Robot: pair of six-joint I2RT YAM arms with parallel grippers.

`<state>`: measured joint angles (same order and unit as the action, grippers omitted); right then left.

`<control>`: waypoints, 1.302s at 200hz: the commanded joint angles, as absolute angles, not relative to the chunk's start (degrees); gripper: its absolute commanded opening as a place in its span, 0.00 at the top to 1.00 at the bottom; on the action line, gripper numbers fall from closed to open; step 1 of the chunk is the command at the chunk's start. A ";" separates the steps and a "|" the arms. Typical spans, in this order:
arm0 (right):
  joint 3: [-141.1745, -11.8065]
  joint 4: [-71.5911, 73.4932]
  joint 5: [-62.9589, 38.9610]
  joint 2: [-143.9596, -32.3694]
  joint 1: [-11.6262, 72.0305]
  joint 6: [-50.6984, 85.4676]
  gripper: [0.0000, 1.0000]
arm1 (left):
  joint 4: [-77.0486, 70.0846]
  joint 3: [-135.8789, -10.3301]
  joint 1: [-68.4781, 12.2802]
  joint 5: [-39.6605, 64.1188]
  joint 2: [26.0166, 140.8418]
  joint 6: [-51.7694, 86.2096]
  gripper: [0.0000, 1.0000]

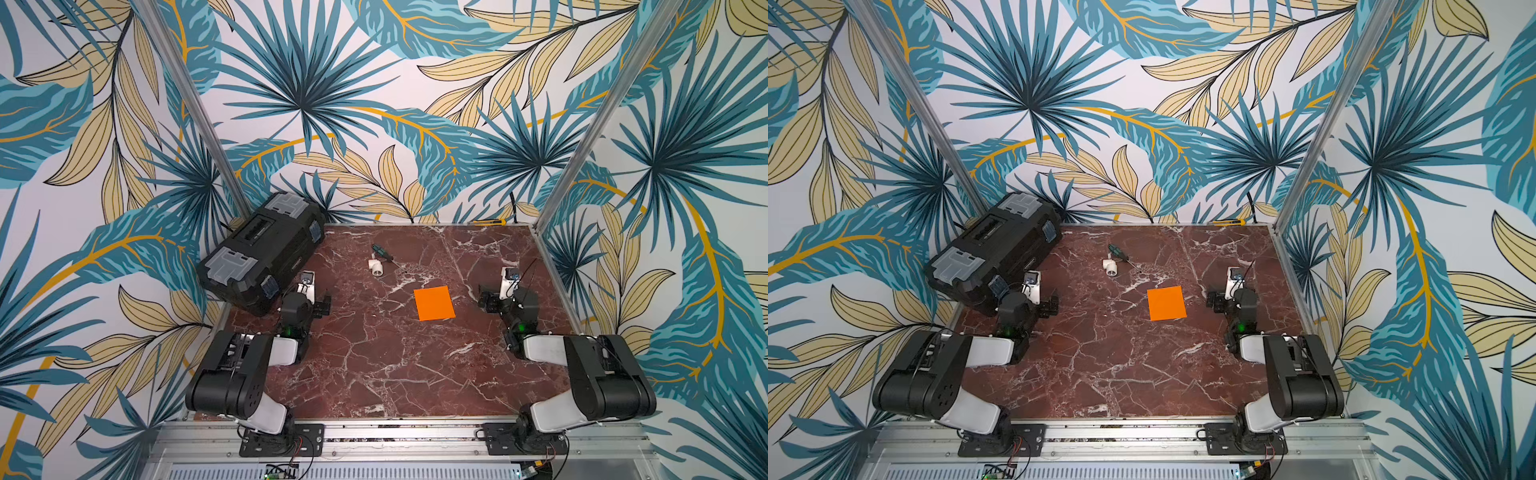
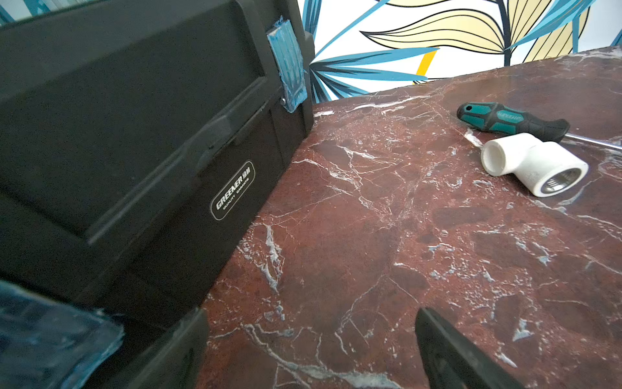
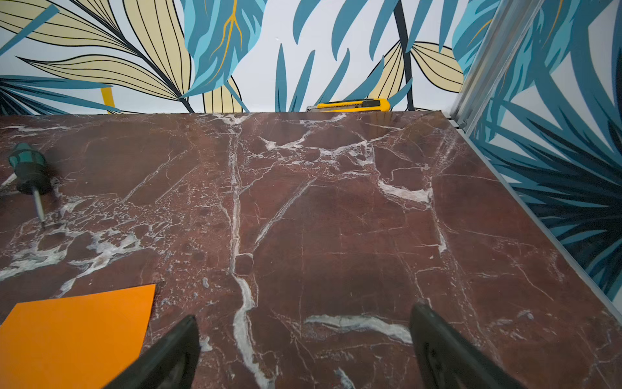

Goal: Fold the square paper along the opposite sides
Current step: Pick up the paper from the center of the board.

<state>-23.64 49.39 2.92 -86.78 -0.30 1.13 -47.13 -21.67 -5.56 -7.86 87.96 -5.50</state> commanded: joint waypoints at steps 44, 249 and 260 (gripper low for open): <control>-23.38 48.87 2.46 -86.48 -0.26 1.77 0.00 | -47.11 -23.29 -5.01 -7.56 87.01 -4.91 0.00; -72.18 -30.32 -8.73 -100.66 11.66 15.75 0.28 | 15.55 -69.38 -35.34 8.61 95.75 32.44 0.34; -73.53 -30.08 -10.63 -102.65 11.69 15.27 0.27 | 18.25 -72.66 -37.44 7.18 100.05 33.59 0.36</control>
